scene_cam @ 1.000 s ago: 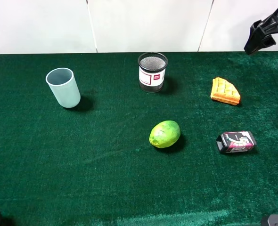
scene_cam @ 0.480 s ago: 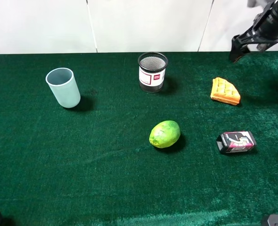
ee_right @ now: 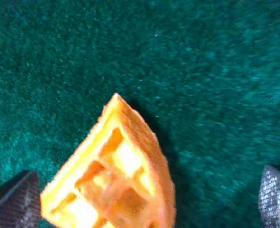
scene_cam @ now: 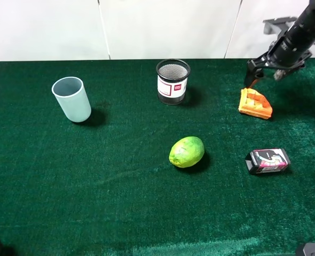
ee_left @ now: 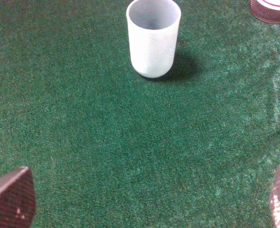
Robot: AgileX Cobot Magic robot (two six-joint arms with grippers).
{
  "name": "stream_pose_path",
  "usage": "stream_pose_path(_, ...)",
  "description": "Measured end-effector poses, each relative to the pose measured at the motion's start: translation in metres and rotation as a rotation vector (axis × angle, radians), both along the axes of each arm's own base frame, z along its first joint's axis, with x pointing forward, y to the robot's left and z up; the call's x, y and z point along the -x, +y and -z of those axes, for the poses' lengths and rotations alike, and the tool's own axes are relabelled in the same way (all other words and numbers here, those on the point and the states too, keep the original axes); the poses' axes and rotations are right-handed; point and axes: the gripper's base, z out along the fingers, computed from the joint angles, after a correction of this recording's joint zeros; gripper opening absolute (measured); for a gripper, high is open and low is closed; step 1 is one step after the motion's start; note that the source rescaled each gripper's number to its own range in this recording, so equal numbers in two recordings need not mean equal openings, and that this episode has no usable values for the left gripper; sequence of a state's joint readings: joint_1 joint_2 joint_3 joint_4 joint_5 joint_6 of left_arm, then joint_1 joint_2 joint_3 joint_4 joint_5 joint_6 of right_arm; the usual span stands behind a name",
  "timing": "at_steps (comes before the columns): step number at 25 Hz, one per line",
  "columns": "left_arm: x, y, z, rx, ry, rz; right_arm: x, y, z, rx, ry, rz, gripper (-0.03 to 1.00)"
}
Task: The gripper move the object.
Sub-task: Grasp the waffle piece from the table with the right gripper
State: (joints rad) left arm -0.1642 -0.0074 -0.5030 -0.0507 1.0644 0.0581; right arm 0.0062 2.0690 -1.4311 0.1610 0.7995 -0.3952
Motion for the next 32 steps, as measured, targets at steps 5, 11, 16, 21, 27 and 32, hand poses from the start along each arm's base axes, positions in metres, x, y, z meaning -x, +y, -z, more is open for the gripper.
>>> stream_pose_path(5,0.0,0.0,0.0,0.0,0.0,0.0,-0.003,0.005,0.021,-0.006,0.027,-0.002,1.0)
stream_pose_path(11,0.0,0.0,0.0,0.0,0.0,0.0,-0.005,0.006,0.037,-0.005,0.045,-0.001,1.0)
stream_pose_path(16,0.0,0.0,0.0,0.0,0.0,0.0,-0.005,0.006,0.049,-0.005,0.072,0.0,1.0)
stream_pose_path(21,0.0,0.0,0.0,0.0,0.0,0.0,-0.005,0.006,0.054,-0.005,0.082,0.004,0.99)
stream_pose_path(27,0.0,0.0,0.0,0.0,0.0,0.0,-0.004,0.006,0.054,-0.008,0.088,0.018,0.48)
stream_pose_path(32,0.0,0.0,0.0,0.0,0.0,0.0,-0.004,0.007,0.055,-0.01,0.097,0.021,0.02)
